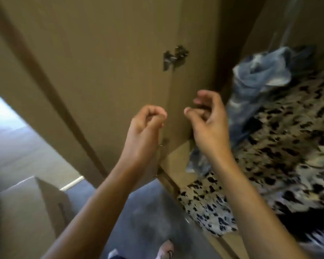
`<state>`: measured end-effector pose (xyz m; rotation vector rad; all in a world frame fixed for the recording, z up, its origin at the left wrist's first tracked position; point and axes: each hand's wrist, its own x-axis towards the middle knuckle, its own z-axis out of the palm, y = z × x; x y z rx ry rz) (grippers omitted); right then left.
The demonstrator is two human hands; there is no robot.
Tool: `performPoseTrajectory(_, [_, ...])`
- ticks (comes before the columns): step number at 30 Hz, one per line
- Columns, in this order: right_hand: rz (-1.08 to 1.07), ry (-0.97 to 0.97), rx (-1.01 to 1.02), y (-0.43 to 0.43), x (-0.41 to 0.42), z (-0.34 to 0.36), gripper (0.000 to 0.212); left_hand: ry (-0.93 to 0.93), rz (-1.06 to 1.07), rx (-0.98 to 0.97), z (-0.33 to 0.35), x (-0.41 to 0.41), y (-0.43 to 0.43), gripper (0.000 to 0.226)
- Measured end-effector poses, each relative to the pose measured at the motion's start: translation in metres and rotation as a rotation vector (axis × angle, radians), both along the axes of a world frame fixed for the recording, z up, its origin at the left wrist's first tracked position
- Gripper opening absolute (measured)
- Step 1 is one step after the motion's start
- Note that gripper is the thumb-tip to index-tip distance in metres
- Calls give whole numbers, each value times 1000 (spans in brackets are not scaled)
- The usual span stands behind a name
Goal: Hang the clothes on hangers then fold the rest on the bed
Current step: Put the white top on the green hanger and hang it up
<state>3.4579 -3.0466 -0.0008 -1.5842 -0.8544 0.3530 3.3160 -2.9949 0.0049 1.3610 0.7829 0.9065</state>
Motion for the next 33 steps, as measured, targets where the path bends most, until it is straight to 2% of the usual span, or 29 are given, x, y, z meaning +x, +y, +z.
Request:
performPoseTrajectory(3, [152,52,-17,21,-72,-11,42,34,150,54,-12,-79,4,21])
performPoseTrajectory(10, [476,120,-63,59,-233,-21,37,97,512,-8,-25,-249,2,21])
performPoseTrajectory(16, [754,131,-116,84,-351,-43,34,149,765,-96,-44,-354,-16,22])
performPoseTrajectory(19, [853,113,-135,103,-385,-54,34,112,882,-157,-53,-385,-18,10])
performPoseTrajectory(25, [956,66,-170,166,-430,-72,35,80,1028,-234,-67,-418,10,16])
performPoseTrajectory(33, [1083,35,-184,272,-463,-73,33,4,1190,-275,-61,-414,101,17])
